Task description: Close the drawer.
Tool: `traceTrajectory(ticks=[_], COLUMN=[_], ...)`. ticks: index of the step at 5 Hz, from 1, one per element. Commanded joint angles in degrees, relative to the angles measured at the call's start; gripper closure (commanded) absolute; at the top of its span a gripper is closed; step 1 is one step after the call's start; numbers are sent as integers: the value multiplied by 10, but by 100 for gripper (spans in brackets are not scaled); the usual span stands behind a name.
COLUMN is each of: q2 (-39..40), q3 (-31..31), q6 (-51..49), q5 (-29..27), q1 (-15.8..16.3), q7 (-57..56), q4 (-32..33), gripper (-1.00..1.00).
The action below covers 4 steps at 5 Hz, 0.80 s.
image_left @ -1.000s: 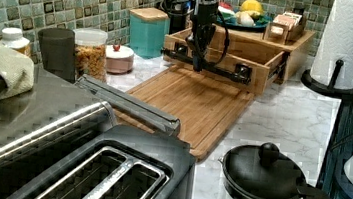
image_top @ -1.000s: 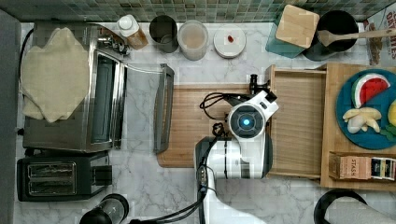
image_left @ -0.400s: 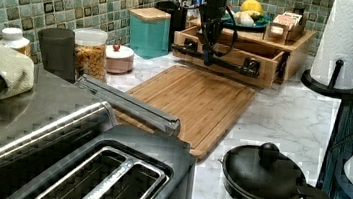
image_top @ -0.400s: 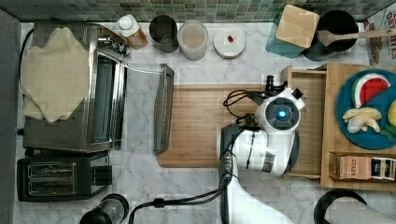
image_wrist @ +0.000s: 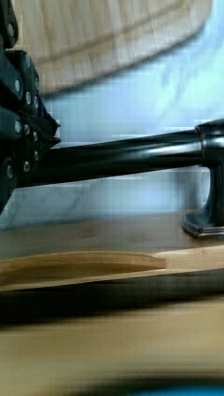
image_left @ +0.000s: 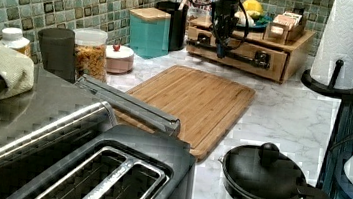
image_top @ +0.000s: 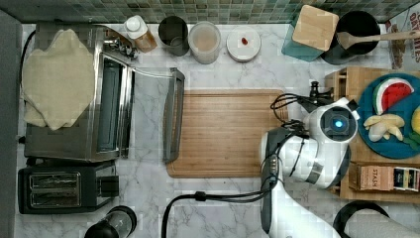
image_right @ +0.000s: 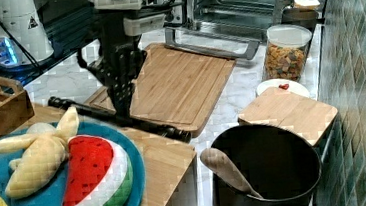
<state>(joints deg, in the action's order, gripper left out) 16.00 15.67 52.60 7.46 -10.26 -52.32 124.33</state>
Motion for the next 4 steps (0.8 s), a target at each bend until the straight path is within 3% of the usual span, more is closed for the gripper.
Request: traceTrajectory(ticks=[1, 3, 4], q2=[49, 4, 5], q3=[98, 106, 115], q6=[12, -19, -19], q5=[67, 80, 76], q1=[-71, -24, -16], q7=[-14, 74, 71], q4=[-96, -52, -52], gripper=[100, 100, 100])
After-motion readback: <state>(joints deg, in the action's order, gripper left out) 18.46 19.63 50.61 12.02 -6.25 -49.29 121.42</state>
